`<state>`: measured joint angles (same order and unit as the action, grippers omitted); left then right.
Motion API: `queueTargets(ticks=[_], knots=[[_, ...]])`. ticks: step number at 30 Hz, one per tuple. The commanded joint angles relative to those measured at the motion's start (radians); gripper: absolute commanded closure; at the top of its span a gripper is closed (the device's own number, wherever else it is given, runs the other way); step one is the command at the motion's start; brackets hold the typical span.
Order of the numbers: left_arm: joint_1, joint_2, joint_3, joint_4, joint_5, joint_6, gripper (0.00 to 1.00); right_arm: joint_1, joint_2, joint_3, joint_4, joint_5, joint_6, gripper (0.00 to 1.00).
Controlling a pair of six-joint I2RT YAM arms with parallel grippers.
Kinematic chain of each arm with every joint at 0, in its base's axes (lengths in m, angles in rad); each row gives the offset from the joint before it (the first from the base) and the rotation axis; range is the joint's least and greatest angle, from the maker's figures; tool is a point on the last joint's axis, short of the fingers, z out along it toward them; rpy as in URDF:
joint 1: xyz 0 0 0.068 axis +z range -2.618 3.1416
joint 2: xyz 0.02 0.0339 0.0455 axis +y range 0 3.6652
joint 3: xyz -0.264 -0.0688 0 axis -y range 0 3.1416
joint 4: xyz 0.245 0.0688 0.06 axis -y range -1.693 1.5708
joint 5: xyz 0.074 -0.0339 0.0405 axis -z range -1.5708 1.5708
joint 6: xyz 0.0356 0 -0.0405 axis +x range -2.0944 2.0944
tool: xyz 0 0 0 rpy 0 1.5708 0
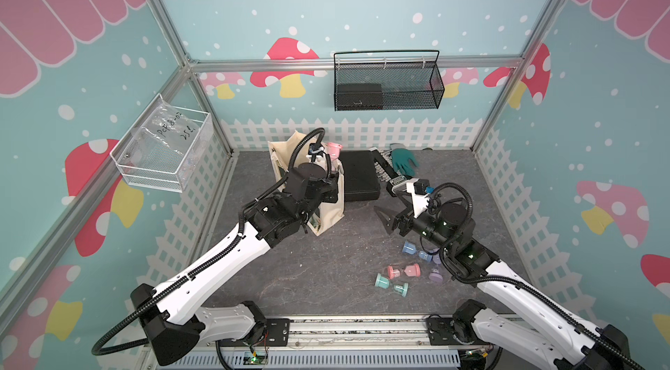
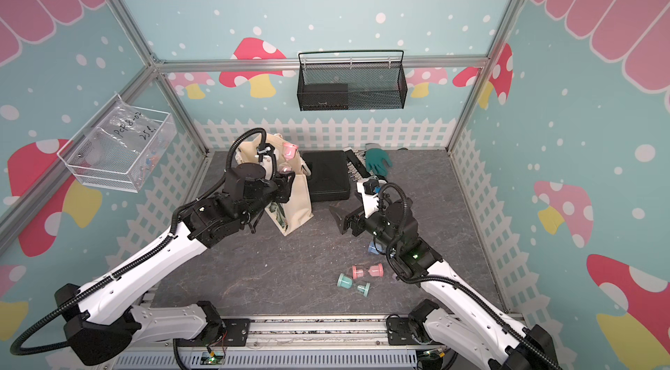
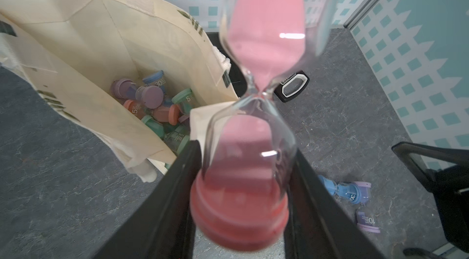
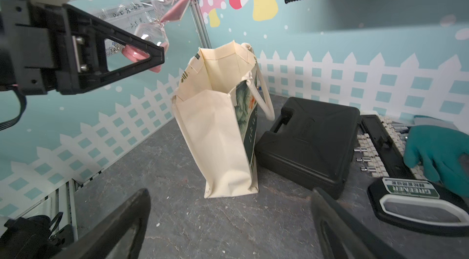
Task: Put the hourglass into the canvas bag
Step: Place the hourglass in the canvas bag.
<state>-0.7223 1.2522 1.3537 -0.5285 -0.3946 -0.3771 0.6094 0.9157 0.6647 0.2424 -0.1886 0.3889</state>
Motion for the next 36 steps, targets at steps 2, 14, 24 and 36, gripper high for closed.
queueTargets(ticks=[2, 14, 24, 36], knots=[[0.083, 0.037, 0.119, -0.1, 0.047, -0.062, 0.77, 0.002, 0.038, 0.063, 0.072, -0.045, -0.005, 0.0], [0.264, 0.244, 0.321, -0.226, 0.098, -0.181, 0.81, 0.002, 0.131, 0.12, 0.114, -0.125, 0.012, 0.0], [0.307, 0.418, 0.413, -0.278, 0.047, -0.189, 0.8, 0.001, 0.176, 0.134, 0.121, -0.116, 0.0, 0.01], [0.375, 0.641, 0.521, -0.345, 0.123, -0.178, 0.78, 0.002, 0.219, 0.132, 0.12, -0.085, -0.004, 0.0]])
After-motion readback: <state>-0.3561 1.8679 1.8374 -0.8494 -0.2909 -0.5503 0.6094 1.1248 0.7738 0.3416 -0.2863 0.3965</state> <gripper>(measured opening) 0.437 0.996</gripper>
